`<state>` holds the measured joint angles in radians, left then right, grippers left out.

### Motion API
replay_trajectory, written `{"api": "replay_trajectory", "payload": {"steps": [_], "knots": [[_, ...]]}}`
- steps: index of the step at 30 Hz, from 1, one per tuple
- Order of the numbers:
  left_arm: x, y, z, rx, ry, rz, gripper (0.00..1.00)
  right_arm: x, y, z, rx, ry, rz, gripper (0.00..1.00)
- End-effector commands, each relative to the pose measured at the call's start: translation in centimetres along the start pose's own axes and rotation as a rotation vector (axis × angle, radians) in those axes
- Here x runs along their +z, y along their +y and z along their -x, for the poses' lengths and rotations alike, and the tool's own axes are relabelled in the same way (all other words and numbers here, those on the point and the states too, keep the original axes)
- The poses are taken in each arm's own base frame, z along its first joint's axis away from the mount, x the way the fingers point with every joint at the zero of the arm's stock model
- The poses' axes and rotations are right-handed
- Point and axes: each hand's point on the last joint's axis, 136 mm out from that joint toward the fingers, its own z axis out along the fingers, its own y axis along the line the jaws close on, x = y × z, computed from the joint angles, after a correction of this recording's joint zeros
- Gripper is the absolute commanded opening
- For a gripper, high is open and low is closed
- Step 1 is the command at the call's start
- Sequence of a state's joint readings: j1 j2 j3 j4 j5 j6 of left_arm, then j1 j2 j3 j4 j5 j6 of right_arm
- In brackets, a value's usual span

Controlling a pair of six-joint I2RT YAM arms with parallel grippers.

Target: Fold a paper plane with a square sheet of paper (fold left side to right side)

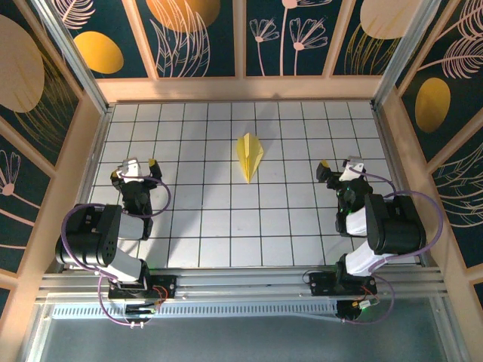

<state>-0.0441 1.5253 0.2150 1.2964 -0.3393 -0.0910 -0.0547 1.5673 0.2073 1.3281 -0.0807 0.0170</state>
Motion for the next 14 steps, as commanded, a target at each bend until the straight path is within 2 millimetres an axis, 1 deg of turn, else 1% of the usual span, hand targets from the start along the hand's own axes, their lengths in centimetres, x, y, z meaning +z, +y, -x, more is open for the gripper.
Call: {"api": "replay_trajectory", "payload": {"steps": [1, 14], "knots": [[0.12, -0.23, 0.61, -0.027, -0.017, -0.016, 0.99, 0.10, 0.21, 0.64, 0.002, -0.023, 0.012, 0.99], [0.11, -0.24, 0.61, -0.027, -0.017, -0.017, 0.99, 0.12, 0.19, 0.66, 0.002, -0.024, 0.012, 0.99]]}}
